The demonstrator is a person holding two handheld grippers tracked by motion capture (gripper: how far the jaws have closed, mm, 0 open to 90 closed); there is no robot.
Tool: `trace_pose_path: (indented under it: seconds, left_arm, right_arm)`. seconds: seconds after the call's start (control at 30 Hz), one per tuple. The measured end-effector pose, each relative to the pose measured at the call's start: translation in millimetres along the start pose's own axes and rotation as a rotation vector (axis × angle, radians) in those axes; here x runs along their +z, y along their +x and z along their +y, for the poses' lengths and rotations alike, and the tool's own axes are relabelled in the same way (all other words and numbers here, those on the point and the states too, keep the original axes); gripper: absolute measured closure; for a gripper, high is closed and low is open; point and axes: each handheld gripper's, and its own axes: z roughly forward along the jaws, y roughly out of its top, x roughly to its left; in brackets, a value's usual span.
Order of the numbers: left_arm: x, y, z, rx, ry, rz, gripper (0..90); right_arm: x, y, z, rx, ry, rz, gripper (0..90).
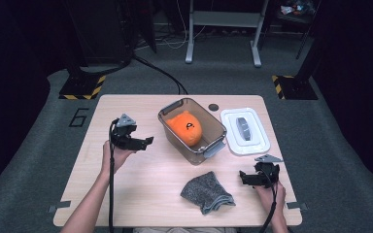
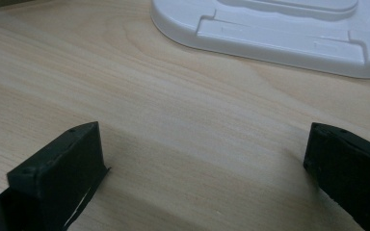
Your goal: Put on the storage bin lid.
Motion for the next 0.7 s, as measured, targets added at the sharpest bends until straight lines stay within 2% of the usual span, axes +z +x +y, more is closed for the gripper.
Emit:
trace_pose_path:
  seconds: [0.27, 0.3, 0.33, 0.43, 0.57, 0.63, 0.7]
  left_arm:
    - [8.1, 16.0, -35.8, -0.049, 0.045, 0.038, 8.8]
    - [8.1, 16.0, -35.8, -0.049, 0.045, 0.038, 8.4]
    - [13.1, 19.8, -47.8, -0.079, 0.052, 0.047, 8.1]
    - [20.6, 26.6, -66.8, -0.115, 0.08, 0.056, 7.6]
    - [26.9, 32.0, -83.6, -0.146, 0.101, 0.064, 7.4]
    - [29.6, 34.9, -88.3, -0.17, 0.117, 0.055, 6.0]
    - [31.3, 35.0, -92.6, -0.168, 0.109, 0.07, 5.8]
  right_arm:
    - [0.4, -1.0, 0.5, -0.01, 0.001, 0.005, 0.0]
    - [0.4, -0.9, 0.6, -0.01, 0.001, 0.005, 0.0]
    - [0.4, -1.1, 0.7, -0.012, 0.002, 0.007, 0.0]
    - [0.5, -1.5, 0.9, -0.029, 0.006, 0.012, 0.0]
    - [0.8, -2.0, 1.1, -0.033, 0.005, 0.016, 0.0]
    - [1.0, -2.7, 1.8, -0.036, 0.008, 0.022, 0.0]
    - [1.0, -3.0, 3.4, -0.034, 0.022, 0.034, 0.0]
